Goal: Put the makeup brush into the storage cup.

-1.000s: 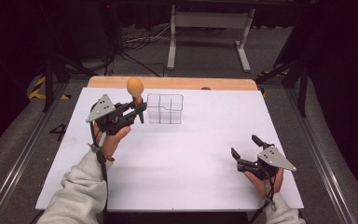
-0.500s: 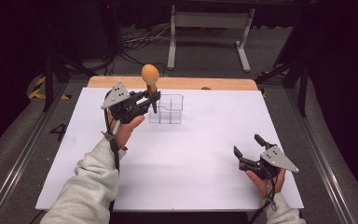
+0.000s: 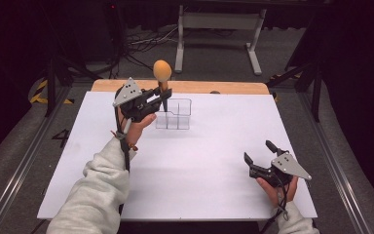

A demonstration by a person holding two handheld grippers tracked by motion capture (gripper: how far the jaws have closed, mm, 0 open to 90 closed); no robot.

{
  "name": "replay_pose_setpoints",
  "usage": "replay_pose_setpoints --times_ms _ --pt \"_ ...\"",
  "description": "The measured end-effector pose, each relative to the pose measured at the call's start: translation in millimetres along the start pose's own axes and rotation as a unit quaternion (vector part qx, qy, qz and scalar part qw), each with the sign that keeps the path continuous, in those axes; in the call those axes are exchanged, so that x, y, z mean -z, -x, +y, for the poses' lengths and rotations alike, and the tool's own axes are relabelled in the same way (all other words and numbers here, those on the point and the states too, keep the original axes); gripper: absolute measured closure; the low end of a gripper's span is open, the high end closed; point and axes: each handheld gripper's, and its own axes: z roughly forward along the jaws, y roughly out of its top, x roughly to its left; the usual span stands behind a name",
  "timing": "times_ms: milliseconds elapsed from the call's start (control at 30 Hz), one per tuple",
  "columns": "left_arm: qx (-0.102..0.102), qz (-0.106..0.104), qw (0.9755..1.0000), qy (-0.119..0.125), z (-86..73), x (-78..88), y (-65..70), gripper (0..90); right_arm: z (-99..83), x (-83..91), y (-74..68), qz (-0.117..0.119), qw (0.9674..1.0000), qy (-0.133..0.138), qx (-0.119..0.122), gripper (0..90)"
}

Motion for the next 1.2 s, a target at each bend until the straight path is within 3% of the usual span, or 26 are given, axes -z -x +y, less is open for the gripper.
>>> replay_pose_setpoints --times_ms 333,600,900,1200 --pt "-0.003 0.019 0.9998 -0.005 1.1 -17.5 -8.0 73.3 -0.1 0.6 0.5 -0.002 1.0000 0.002 -0.003 14.6" --pt "-0.004 0.015 0.9998 -0.013 -0.6 -36.2 -10.2 73.3 -0.3 0.8 1.0 0.000 1.0000 0.002 -0.007 14.6" --pt "0.000 0.017 0.9994 -0.030 -10.2 -68.5 -6.8 73.3 -0.2 -1.1 0.3 0.006 0.9999 0.003 -0.012 14.8" --pt "-0.005 0.013 0.9994 -0.032 -12.3 -86.8 -3.2 73.3 0.1 -2.1 -0.4 0.011 0.9998 0.003 -0.014 15.0"
